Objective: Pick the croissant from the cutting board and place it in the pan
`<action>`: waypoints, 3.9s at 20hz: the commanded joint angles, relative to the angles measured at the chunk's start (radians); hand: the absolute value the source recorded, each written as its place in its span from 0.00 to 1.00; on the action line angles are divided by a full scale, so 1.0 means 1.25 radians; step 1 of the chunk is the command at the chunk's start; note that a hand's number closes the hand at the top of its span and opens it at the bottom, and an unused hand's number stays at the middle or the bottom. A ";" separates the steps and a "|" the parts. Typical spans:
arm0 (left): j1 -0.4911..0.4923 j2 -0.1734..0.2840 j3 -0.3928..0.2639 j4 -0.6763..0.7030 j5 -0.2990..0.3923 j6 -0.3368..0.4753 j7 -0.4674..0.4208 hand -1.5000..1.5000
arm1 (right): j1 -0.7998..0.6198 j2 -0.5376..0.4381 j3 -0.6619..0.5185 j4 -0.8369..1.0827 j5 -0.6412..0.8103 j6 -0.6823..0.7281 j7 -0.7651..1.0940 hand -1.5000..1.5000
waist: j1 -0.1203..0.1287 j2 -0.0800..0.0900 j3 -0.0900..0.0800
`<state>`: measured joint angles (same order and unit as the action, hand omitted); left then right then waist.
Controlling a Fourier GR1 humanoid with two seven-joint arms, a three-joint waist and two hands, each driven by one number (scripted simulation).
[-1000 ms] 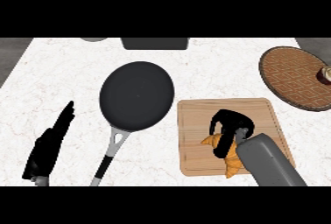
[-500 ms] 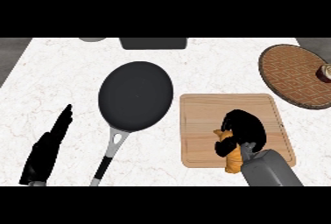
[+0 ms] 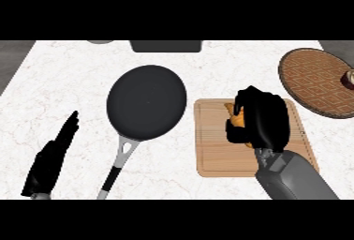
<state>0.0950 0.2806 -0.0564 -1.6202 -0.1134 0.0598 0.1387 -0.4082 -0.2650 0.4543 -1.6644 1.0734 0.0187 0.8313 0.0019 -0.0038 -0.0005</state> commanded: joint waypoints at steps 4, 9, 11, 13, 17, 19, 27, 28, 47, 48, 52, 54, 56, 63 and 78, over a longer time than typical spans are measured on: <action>0.008 -0.003 -0.005 -0.057 -0.009 -0.008 0.039 0.50 | -0.162 0.121 0.005 0.037 0.050 -0.026 -0.009 1.00 | 0.011 0.003 0.001; -0.015 0.022 0.036 -0.036 0.028 -0.050 0.028 0.50 | -0.302 0.209 -0.033 0.275 -0.015 -0.123 -0.028 1.00 | 0.024 0.007 0.000; -0.028 -0.039 -0.017 0.023 -0.034 0.006 -0.009 0.50 | -0.375 0.210 -0.053 0.387 -0.080 -0.156 -0.051 1.00 | 0.029 0.011 0.000; -0.049 -0.041 -0.019 -0.005 -0.030 0.004 0.031 0.50 | -0.445 0.211 -0.102 0.469 -0.124 -0.196 -0.081 1.00 | 0.034 0.012 0.000; -0.074 0.000 0.014 0.008 0.002 -0.047 0.021 0.50 | -0.500 0.212 -0.052 0.612 -0.242 -0.298 -0.095 1.00 | 0.056 0.018 0.000; -0.055 -0.030 -0.023 0.029 -0.026 -0.031 -0.013 0.50 | -0.528 0.212 -0.047 0.691 -0.292 -0.318 -0.123 1.00 | 0.065 0.021 0.000; -0.082 -0.027 -0.037 -0.004 -0.028 -0.050 0.005 0.50 | -0.591 0.212 0.028 0.899 -0.380 -0.289 -0.183 1.00 | 0.119 0.033 -0.001; -0.110 -0.041 -0.045 0.029 -0.039 -0.041 0.016 0.50 | -0.547 0.212 0.052 0.908 -0.394 -0.268 -0.230 1.00 | 0.115 0.040 -0.001; -0.132 -0.043 -0.040 0.060 -0.044 -0.045 0.013 0.50 | -0.534 0.212 -0.157 0.879 -0.810 -0.666 -0.483 0.00 | 0.115 0.035 0.002; -0.144 -0.043 -0.025 0.048 -0.031 -0.044 0.024 0.50 | -0.543 0.212 -0.183 0.882 -0.825 -0.690 -0.484 0.00 | 0.103 0.031 0.002; -0.114 -0.041 -0.025 0.024 -0.035 -0.039 0.032 0.50 | -0.517 0.212 -0.231 0.904 -0.877 -0.777 -0.546 0.00 | 0.083 0.024 0.002; -0.092 -0.045 -0.008 0.066 -0.041 -0.020 0.000 0.50 | -0.497 0.212 -0.262 0.898 -0.899 -0.771 -0.617 0.00 | 0.057 0.021 0.001; -0.085 -0.054 -0.008 0.038 -0.037 -0.014 0.028 0.50 | -0.431 0.212 -0.289 0.868 -0.919 -0.753 -0.717 0.00 | 0.037 0.015 0.002; -0.008 -0.040 0.014 -0.004 -0.041 -0.016 0.006 0.50 | -0.318 0.124 -0.307 0.821 -0.922 -0.622 -0.823 0.00 | 0.003 0.003 0.001; 0.025 -0.067 0.029 -0.036 -0.063 -0.024 0.009 0.50 | 0.030 -0.076 -0.324 0.442 -0.938 -0.398 -0.753 0.00 | -0.003 0.001 0.000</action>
